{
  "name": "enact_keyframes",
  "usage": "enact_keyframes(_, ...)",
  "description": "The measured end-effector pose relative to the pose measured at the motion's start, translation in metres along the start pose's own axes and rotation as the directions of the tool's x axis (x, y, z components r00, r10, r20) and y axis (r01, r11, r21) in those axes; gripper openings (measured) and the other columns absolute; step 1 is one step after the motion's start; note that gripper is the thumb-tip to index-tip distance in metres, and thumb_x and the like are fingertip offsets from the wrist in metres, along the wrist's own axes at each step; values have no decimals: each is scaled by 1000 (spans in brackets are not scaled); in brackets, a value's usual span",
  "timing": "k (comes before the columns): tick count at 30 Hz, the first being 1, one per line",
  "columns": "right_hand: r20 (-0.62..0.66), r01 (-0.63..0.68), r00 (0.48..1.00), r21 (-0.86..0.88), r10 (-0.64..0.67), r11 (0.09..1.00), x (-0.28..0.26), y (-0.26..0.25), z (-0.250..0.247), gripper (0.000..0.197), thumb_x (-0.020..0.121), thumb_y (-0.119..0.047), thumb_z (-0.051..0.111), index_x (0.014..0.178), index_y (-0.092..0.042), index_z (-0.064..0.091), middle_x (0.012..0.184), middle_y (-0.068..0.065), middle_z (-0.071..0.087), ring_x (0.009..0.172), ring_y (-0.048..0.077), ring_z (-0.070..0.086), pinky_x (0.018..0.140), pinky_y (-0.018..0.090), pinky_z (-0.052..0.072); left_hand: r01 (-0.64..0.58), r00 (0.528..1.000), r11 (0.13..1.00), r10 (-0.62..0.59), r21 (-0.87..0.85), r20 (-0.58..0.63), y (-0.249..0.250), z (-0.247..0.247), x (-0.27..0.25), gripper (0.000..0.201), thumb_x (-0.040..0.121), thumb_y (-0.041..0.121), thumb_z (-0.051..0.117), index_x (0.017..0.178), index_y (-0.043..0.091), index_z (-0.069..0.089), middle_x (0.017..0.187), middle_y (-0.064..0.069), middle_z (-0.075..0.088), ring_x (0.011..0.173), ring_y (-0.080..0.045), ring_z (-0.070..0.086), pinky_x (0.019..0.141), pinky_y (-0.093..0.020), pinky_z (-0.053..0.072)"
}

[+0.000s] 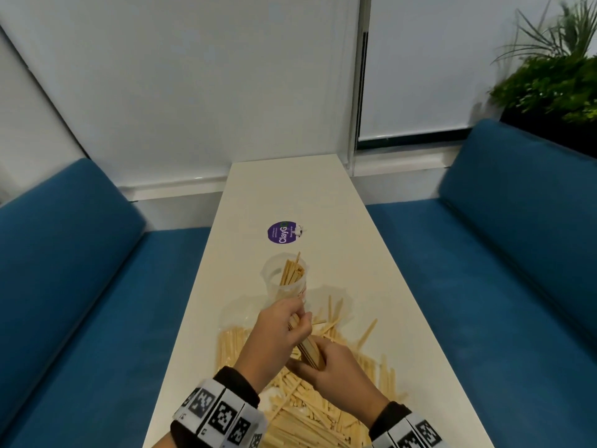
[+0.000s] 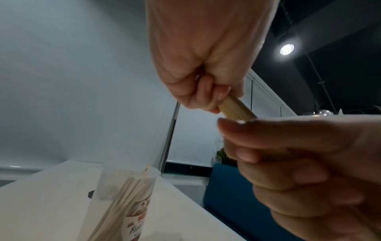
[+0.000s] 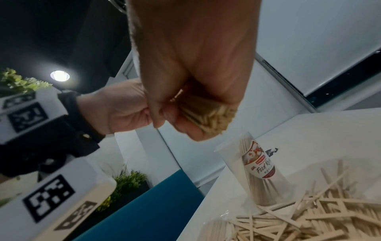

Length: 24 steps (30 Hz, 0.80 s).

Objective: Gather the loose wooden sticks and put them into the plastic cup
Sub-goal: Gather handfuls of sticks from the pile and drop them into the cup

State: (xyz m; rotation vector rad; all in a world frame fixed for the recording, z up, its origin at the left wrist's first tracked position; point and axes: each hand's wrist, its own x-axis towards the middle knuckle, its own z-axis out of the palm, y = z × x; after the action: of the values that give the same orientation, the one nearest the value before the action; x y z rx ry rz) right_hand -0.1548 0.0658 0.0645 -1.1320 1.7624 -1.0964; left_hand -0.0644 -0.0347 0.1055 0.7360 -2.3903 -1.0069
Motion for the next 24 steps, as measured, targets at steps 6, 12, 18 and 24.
enact_keyframes(6,-75,-151,985,40,154,988,-9,34,-30,72,64,-68,64,123,-39,36,111,-15,55,101,0,55,85,18,46,58,972,998,-48,39,-228,-2,-35,57,26,93,18,52,68,14,47,63,4,46,58,-4,41,52,-10,36)
enact_keyframes(12,-205,-285,920,228,333,931,-41,92,-60,36,81,-34,69,112,-29,52,103,-8,63,96,4,61,75,15,45,55,942,973,24,225,-336,-23,-57,132,22,95,18,48,75,9,47,68,2,44,62,-10,40,56,-15,33)
enact_keyframes(18,-208,-364,883,260,420,894,-62,121,-64,80,40,-62,82,102,-16,61,92,4,68,76,9,69,67,14,49,73,992,883,-17,463,-124,-61,-24,170,17,97,19,43,89,6,50,80,-4,43,70,-20,45,59,-25,34)
enact_keyframes(24,-222,-388,874,214,431,897,-63,128,-58,23,76,-31,75,91,-18,65,87,-2,69,67,-5,64,63,4,44,98,935,720,-303,687,183,-93,7,165,39,98,39,37,107,5,54,103,-13,58,95,-30,58,81,-36,46)
